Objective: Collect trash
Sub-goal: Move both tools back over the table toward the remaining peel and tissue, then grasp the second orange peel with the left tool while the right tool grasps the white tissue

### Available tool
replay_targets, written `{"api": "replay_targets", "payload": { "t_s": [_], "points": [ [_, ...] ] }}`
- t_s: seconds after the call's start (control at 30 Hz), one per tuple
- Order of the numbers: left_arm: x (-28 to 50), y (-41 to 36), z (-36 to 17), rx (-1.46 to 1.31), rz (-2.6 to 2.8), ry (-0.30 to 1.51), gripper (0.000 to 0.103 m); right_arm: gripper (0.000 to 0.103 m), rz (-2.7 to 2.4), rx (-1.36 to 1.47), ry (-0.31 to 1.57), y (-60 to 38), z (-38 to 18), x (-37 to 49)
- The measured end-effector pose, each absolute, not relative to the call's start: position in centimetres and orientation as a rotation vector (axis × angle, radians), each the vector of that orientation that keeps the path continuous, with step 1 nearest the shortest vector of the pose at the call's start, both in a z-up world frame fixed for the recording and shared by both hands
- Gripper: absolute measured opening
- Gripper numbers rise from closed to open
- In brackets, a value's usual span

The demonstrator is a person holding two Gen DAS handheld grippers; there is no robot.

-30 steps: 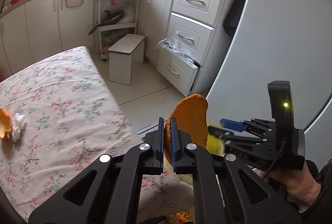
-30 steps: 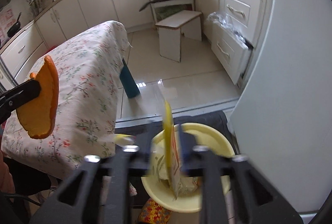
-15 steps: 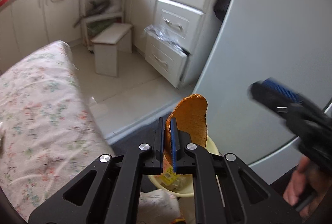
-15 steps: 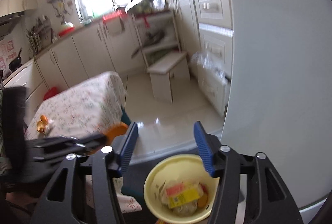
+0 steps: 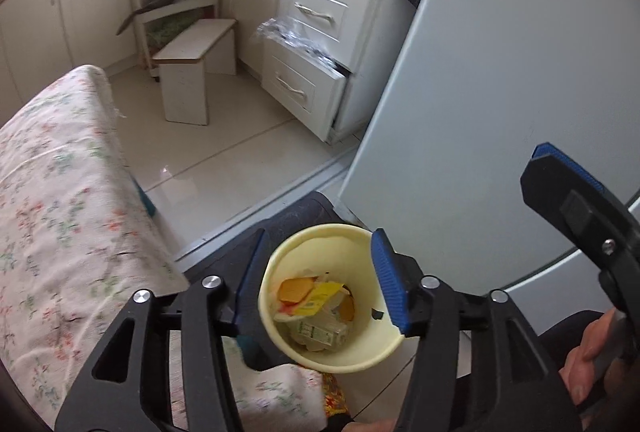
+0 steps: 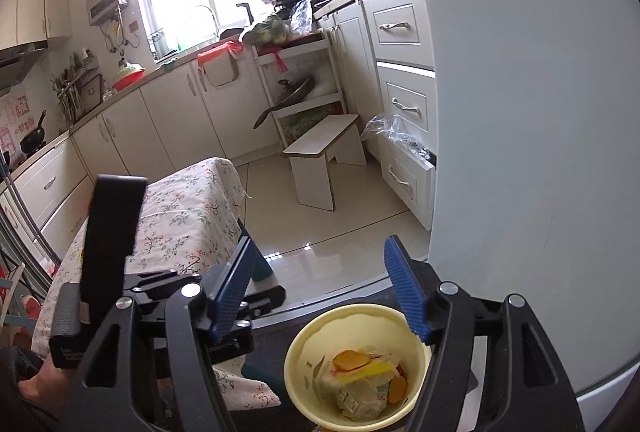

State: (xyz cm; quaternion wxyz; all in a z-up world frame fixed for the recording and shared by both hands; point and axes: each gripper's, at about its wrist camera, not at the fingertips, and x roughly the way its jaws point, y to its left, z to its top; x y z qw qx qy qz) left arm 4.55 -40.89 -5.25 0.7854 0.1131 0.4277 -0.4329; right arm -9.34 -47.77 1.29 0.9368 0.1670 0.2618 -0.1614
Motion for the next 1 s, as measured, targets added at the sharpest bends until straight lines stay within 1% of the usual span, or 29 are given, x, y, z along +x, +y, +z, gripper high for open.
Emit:
{"api": "replay_targets", "payload": {
  "t_s": [0.17,0.23,0.3,0.53,0.67,0.73,0.87,1.0],
  "points": [
    [6.3,-35.5,-3.2,0.187,-0.836,0.864,0.061,0.067,-0.279,0.321,0.514,-46.1,1.8,-8.5],
    [7.2,-32.0,-2.2,0.166,-0.769,0.824,0.069,0.067,-0.245,0.302,0.521,-45.1,1.8,-7.6],
    [8.3,-28.9,-1.7,0.141,-0.707,0.798,0.072,0.067,-0.204,0.271,0.535,-43.6,1.7,-6.5],
    [14.4,-14.1,-1.1,-0.007,-0.375,0.764,0.075,0.07,-0.023,0.155,0.606,-36.9,0.7,-2.1],
    [18.1,-7.8,-1.9,-0.099,-0.221,0.785,0.075,0.07,0.091,0.073,0.634,-32.2,0.6,1.3],
    [20.2,-6.0,-3.0,-0.124,-0.182,0.818,0.075,0.07,0.164,0.0,0.646,-28.9,0.6,3.5],
    [23.2,-4.8,-4.8,-0.126,-0.147,0.866,0.075,0.07,0.257,-0.135,0.674,-23.3,-0.4,7.1],
    [25.6,-4.5,-6.1,-0.134,-0.145,0.898,0.075,0.07,0.294,-0.178,0.725,-20.2,-2.2,11.1]
  ]
}}
